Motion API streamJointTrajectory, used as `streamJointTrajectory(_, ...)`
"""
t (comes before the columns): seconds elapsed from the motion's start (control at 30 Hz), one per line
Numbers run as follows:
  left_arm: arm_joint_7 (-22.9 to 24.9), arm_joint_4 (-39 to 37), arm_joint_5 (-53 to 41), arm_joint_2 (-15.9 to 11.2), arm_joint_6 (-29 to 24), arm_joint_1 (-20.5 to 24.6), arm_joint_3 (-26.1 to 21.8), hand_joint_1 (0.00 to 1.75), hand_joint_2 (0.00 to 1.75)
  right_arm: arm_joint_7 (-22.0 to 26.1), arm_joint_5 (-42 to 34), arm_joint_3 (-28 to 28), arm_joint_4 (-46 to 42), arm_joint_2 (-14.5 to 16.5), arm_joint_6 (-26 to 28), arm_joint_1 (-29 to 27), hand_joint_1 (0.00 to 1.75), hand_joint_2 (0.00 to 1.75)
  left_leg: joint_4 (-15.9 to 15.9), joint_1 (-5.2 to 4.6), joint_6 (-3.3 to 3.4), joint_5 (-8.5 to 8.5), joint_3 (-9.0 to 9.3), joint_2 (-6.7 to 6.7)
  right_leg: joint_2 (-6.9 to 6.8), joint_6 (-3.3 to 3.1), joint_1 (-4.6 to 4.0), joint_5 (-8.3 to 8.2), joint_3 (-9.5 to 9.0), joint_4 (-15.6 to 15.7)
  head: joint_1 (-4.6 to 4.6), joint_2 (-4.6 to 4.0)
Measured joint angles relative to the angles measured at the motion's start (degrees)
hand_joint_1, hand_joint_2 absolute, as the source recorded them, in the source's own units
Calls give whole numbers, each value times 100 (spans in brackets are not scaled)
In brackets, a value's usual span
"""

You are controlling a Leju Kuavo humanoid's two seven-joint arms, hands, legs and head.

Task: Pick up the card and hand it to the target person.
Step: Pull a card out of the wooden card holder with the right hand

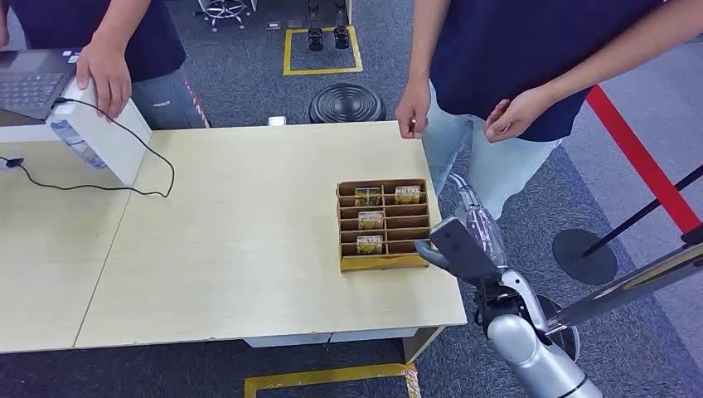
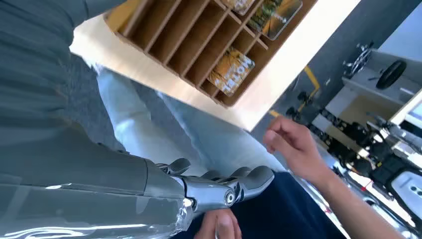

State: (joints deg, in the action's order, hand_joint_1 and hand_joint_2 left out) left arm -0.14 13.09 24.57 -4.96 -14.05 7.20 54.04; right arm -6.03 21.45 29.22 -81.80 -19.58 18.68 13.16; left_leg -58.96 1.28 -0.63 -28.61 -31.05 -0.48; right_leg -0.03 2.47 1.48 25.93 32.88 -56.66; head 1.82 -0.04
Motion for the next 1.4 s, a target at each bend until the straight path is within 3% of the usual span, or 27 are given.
streamJointTrajectory(0.07,14,0,-39,0,13,16,15,0,0,-36,272,23,-5,24,-14,61,1,175,0,0,0,0,0,0,0,0,0,0,0,0,0,0)
streamJointTrajectory(0.1,31,0,-71,0,25,31,26,0,0,-69,528,45,-8,45,-37,123,11,175,0,0,0,0,-1,0,0,0,0,0,0,-1,-1,0)
streamJointTrajectory(0.17,77,0,-142,0,58,68,50,0,0,-141,1077,108,-10,97,-107,284,58,175,0,0,0,0,-3,1,0,0,0,0,-1,-2,-1,0)
streamJointTrajectory(0.23,129,0,-203,0,96,106,84,0,0,-211,1591,192,-9,155,-186,475,124,175,0,0,0,1,-2,1,1,0,0,0,-1,-2,-1,0)
streamJointTrajectory(0.3,180,0,-264,0,134,138,125,0,0,-279,2066,286,-7,217,-244,664,164,175,0,0,0,1,0,0,0,0,0,0,-1,-2,0,0)
streamJointTrajectory(0.33,200,0,-290,0,151,149,146,0,0,-311,2271,336,-2,251,-266,749,175,175,0,1,-1,2,0,0,0,0,0,0,-1,-2,-1,0)
streamJointTrajectory(0.53,285,0,-415,2,234,215,246,0,0,-375,2892,634,143,500,-294,1172,175,175,0,1,-1,3,-2,-1,-1,0,0,0,0,-3,1,0)
streamJointTrajectory(0.6,317,0,-479,4,271,245,297,0,0,-373,3043,727,268,596,-241,1311,161,175,0,2,-1,3,-3,-1,0,0,0,0,1,-3,1,0)
streamJointTrajectory(0.77,385,0,-653,20,354,358,425,0,0,-284,3343,978,955,917,-2,1764,68,175,0,2,-1,6,-3,-6,-4,0,0,0,0,-3,-2,0)
streamJointTrajectory(0.87,405,0,-710,28,389,397,490,0,0,-216,3384,1080,1395,1087,120,1975,51,175,0,2,-1,8,-5,-10,-6,0,0,0,1,-4,-1,0)
streamJointTrajectory(0.97,432,0,-775,34,426,440,519,0,0,-157,3380,1159,1864,1240,209,2169,46,175,0,2,-1,8,-5,-12,-7,0,0,0,1,-4,0,0)
streamJointTrajectory(1.4,451,0,-888,49,479,536,650,0,0,21,3256,1318,3513,1675,411,2618,72,175,0,1,-1,8,-5,-12,-5,0,0,0,4,-3,-1,0)
